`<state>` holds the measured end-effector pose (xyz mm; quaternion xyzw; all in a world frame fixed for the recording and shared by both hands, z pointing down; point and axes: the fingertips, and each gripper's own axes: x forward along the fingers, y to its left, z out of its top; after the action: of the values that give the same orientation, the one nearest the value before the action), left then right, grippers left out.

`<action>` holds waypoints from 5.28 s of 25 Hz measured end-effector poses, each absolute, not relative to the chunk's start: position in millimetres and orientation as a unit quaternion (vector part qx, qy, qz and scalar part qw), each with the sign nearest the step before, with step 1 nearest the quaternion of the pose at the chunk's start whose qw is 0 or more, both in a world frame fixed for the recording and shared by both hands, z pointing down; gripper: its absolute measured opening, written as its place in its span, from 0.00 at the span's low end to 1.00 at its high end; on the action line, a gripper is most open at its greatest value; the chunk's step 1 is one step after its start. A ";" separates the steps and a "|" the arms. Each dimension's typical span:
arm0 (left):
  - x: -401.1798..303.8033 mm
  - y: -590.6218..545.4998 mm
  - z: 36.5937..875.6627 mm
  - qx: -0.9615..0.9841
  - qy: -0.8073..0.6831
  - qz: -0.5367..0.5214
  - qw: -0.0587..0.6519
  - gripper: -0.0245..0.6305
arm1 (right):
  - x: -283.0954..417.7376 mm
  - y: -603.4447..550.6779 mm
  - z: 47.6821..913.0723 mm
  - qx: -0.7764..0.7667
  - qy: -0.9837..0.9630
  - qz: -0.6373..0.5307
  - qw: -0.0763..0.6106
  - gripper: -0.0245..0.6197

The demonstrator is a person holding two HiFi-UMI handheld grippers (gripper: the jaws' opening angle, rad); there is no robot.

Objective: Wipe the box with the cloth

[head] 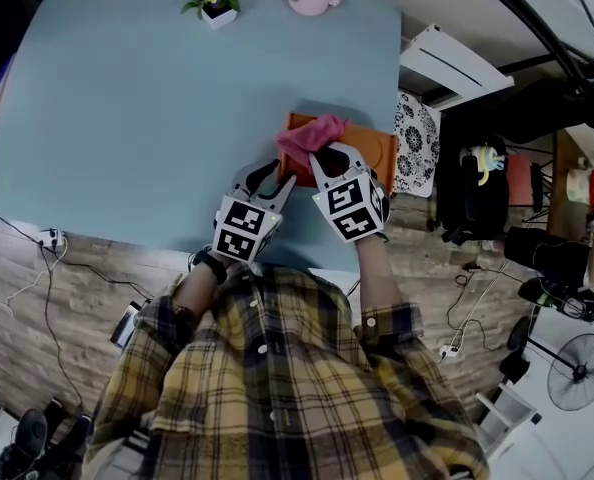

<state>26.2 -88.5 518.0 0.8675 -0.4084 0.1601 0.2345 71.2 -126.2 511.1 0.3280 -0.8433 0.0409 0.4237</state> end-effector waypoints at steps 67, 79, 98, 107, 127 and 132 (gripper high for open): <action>28.0 -88.1 518.4 0.873 -0.397 0.154 0.240 0.26 | 58.2 -89.8 504.5 0.378 -0.859 0.150 0.311 0.11; 29.1 -88.0 518.5 0.875 -0.394 0.155 0.237 0.26 | 64.9 -86.0 509.4 0.368 -0.857 0.112 0.342 0.11; 29.2 -87.2 517.5 0.876 -0.392 0.156 0.235 0.26 | 157.7 -84.6 512.0 0.443 -0.804 0.115 0.378 0.11; 28.8 -87.4 519.8 0.876 -0.393 0.154 0.235 0.26 | 196.2 -85.3 515.1 0.469 -0.774 0.098 0.414 0.11; 29.1 -87.4 518.3 0.873 -0.397 0.164 0.231 0.26 | 258.6 -69.8 502.7 0.526 -0.713 0.092 0.453 0.11; 29.5 -88.2 518.1 0.874 -0.395 0.179 0.219 0.26 | 283.0 -65.6 487.5 0.561 -0.700 0.094 0.431 0.11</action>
<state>29.5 -88.2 518.1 0.8739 -0.3953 0.1790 0.2192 283.0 -65.6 487.5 0.5611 -0.7001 0.0943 0.4315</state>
